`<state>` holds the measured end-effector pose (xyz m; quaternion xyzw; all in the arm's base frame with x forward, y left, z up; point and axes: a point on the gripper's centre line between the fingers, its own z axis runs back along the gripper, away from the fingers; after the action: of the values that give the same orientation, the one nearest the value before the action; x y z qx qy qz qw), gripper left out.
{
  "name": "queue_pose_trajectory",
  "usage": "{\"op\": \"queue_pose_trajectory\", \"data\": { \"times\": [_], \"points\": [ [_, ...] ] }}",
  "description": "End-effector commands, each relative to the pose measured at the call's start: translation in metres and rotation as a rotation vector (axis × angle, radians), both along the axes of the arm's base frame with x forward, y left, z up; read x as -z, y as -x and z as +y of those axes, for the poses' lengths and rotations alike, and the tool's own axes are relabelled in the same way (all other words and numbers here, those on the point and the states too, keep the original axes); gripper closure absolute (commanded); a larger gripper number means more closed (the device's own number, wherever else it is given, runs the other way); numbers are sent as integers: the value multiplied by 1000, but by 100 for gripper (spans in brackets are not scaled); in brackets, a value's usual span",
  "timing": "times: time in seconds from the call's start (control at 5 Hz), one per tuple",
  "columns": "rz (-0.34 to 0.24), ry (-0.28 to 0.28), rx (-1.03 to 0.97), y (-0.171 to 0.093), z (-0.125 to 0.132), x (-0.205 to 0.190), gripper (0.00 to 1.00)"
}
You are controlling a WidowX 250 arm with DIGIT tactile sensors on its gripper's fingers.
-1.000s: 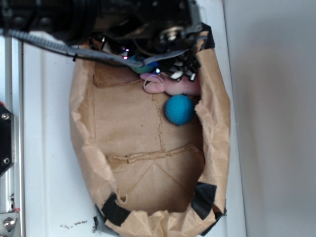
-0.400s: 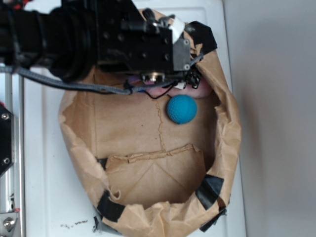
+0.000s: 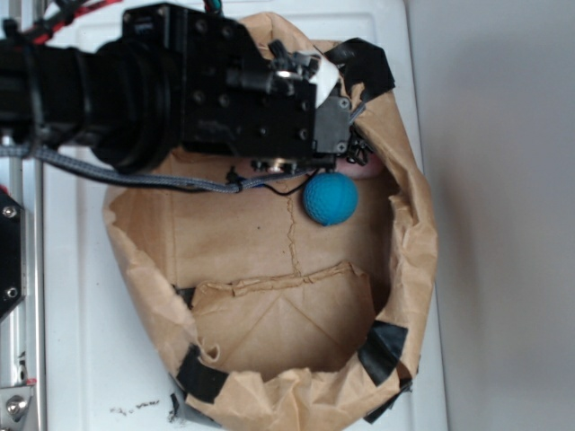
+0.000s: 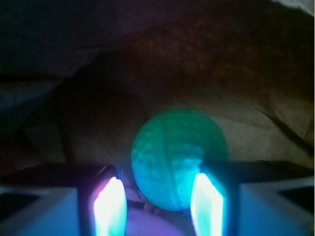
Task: Grab the green ball.
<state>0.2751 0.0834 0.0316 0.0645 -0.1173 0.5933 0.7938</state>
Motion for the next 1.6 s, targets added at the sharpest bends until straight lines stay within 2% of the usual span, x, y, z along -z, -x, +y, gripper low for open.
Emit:
{"op": "queue_pose_trajectory", "data": {
  "times": [0.0, 0.2, 0.4, 0.6, 0.8, 1.0, 1.2, 1.4],
  "points": [
    [-78, -5, 100, 7, -12, -6, 100],
    [-125, -17, 129, 12, -13, -7, 100],
    [-152, -5, 168, 14, -13, -16, 100],
    [-141, 55, 186, 14, -8, -41, 100],
    [-105, 120, 176, 11, 0, -66, 100],
    [-89, 114, 142, 4, 9, -59, 0],
    [-111, 75, 133, 4, 12, -45, 0],
    [-72, 44, 29, -4, 23, -25, 0]
  ]
}}
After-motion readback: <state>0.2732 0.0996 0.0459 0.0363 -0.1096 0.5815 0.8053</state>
